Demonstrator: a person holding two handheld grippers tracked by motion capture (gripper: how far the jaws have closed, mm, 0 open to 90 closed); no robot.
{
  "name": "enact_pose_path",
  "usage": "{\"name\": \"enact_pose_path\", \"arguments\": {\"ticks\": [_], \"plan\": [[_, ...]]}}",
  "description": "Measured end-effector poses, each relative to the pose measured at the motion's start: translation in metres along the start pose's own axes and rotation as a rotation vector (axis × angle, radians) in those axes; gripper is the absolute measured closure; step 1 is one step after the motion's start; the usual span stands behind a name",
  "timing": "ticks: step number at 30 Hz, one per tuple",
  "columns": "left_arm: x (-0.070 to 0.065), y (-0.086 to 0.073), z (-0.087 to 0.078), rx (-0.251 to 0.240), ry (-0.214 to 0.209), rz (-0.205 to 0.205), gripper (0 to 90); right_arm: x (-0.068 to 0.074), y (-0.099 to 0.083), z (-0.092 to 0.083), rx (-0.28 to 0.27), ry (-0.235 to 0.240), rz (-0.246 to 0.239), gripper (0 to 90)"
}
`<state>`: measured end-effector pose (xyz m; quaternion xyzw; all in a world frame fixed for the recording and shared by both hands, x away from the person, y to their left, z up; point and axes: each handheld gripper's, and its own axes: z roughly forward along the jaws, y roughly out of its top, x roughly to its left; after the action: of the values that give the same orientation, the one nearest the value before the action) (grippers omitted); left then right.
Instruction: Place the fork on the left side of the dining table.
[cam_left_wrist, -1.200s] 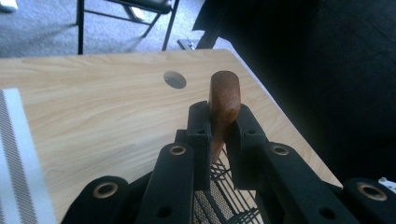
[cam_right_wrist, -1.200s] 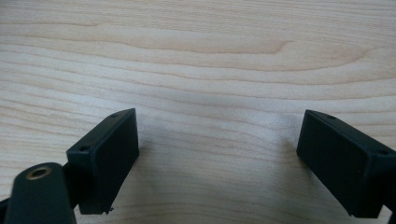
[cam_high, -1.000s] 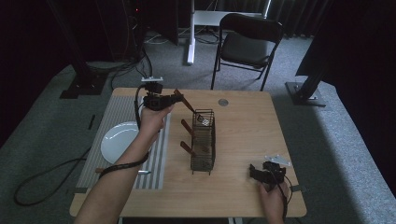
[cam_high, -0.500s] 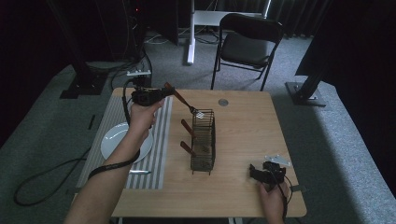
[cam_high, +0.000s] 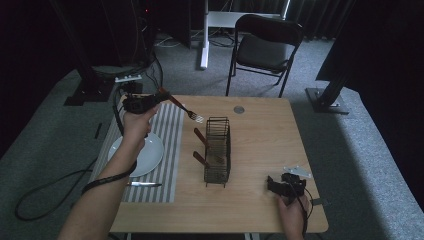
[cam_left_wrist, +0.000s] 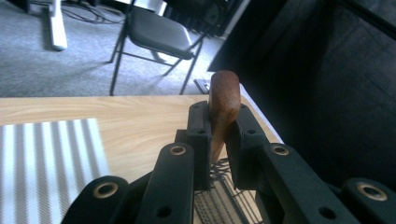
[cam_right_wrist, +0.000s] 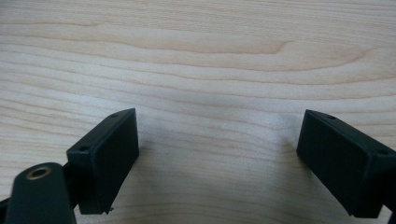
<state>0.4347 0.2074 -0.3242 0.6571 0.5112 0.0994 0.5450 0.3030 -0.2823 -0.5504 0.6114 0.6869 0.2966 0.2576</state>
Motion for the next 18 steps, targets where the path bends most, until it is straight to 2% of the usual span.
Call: {"name": "enact_pose_path", "arguments": {"ticks": [5, 7, 9, 11, 13, 15, 17, 18], "plan": [[0.013, -0.001, -0.004, -0.013, 0.031, -0.023, 80.4, 0.0, 0.0, 0.0, 0.001, 0.001, 0.004, 12.4], [0.024, -0.003, -0.008, -0.021, 0.056, -0.041, 80.4, 0.0, 0.0, 0.0, 0.002, 0.001, 0.001, 12.4], [0.026, -0.004, -0.009, -0.023, 0.063, -0.042, 80.4, 0.0, 0.0, 0.0, 0.002, 0.001, 0.001, 12.4], [0.038, -0.008, -0.013, -0.04, 0.092, -0.064, 80.4, 0.0, 0.0, 0.0, 0.002, 0.001, 0.001, 12.4], [0.041, -0.009, -0.014, -0.046, 0.1, -0.068, 80.4, 0.0, 0.0, 0.0, 0.002, 0.001, 0.001, 12.4], [0.053, -0.013, -0.017, -0.061, 0.129, -0.101, 80.4, 0.0, 0.0, 0.0, 0.002, 0.001, 0.001, 12.4], [0.056, -0.014, -0.017, -0.061, 0.133, -0.109, 80.4, 0.0, 0.0, 0.0, 0.002, 0.001, 0.001, 12.4], [0.064, -0.017, -0.018, -0.065, 0.144, -0.127, 80.4, 0.0, 0.0, 0.0, 0.002, 0.001, 0.002, 12.4]]}}
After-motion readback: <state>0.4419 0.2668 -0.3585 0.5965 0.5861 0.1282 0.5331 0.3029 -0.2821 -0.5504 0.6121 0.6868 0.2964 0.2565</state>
